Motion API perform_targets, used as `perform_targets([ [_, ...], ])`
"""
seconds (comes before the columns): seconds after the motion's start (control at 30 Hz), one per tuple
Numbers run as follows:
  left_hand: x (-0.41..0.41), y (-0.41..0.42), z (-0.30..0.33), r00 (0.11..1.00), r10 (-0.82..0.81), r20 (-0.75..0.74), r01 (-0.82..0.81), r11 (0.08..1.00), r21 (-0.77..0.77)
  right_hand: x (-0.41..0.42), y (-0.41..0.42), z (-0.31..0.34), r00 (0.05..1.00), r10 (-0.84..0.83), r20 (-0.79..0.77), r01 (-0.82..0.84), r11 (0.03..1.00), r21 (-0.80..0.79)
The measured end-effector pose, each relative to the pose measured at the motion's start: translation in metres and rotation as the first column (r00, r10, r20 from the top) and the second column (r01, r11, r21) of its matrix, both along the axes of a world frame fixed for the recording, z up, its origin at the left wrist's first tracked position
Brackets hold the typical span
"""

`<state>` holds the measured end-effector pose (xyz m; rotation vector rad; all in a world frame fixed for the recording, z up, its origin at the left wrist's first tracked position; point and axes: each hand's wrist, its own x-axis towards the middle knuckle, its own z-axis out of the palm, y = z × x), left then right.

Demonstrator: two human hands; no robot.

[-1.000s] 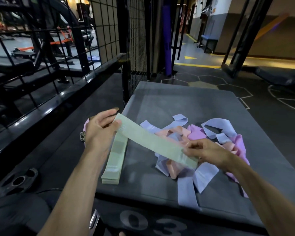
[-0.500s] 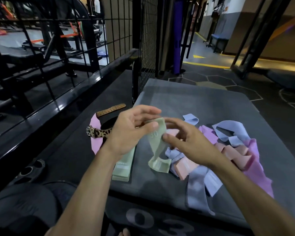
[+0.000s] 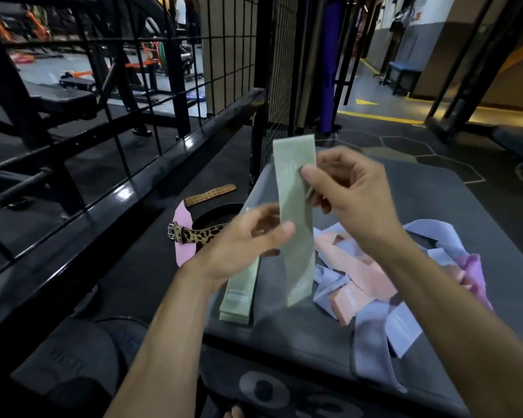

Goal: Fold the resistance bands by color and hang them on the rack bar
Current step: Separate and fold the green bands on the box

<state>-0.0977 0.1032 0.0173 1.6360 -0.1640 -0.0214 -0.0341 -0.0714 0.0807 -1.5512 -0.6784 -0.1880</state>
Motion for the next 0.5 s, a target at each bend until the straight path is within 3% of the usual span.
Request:
perform_targets([
  [0.1,0.001,0.002,-0.010,0.993,0.002,-0.117,0.019,0.983,0.182,0.020,0.012,0.014,0.998,-0.067,-0.011,0.067,0.998,0.021],
  [0.23,0.001,0.015,-0.019,0.964,0.107,-0.243,-0.032,0.956,0.293,0.059,0.028,0.011,0.977,-0.186,-0.105,0.190,0.982,0.022],
  [0.37,0.000,0.023,-0.019,0.887,0.165,-0.432,-0.040,0.958,0.283,0.102,0.050,-0.026,0.916,-0.226,-0.331,0.211,0.974,-0.082],
  [0.5,0.004,0.033,-0.020,0.821,0.226,-0.525,0.002,0.918,0.397,0.121,0.069,-0.082,0.794,-0.150,-0.589,0.124,0.989,-0.085],
])
